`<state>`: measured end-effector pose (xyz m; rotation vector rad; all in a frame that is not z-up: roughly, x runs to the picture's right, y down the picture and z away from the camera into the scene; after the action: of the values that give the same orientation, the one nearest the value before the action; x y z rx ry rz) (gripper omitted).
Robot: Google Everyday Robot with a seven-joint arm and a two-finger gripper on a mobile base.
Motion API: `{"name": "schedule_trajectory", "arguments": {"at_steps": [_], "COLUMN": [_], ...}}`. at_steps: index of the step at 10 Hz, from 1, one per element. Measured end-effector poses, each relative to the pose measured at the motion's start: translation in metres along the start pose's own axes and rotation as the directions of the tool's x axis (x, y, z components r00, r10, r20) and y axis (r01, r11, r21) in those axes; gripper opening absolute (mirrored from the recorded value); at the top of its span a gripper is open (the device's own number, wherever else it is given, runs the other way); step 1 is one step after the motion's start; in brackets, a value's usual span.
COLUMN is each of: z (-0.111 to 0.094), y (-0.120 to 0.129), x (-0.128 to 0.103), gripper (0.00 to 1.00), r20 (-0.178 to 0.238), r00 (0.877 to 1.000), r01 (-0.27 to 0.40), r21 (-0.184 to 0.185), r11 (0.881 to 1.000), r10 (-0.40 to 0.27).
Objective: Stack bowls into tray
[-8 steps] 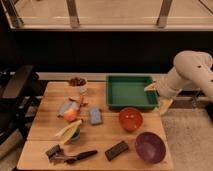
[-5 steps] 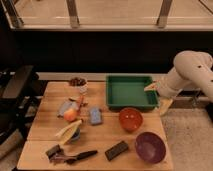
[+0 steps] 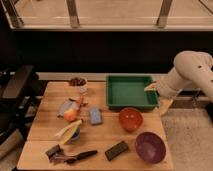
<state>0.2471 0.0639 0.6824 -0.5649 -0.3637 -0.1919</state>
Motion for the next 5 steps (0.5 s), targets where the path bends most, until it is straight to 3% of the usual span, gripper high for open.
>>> {"name": "schedule_trajectory", "arguments": {"at_steps": [5], "z": [0.0011], "y": [0.0005], "x": [0.0003], "gripper": [0.8], "r20": [0.001], "r00": [1.0], "r01": [-0.001], "r21": [-0.001], "r11": [1.0], "r10": [0.001]}}
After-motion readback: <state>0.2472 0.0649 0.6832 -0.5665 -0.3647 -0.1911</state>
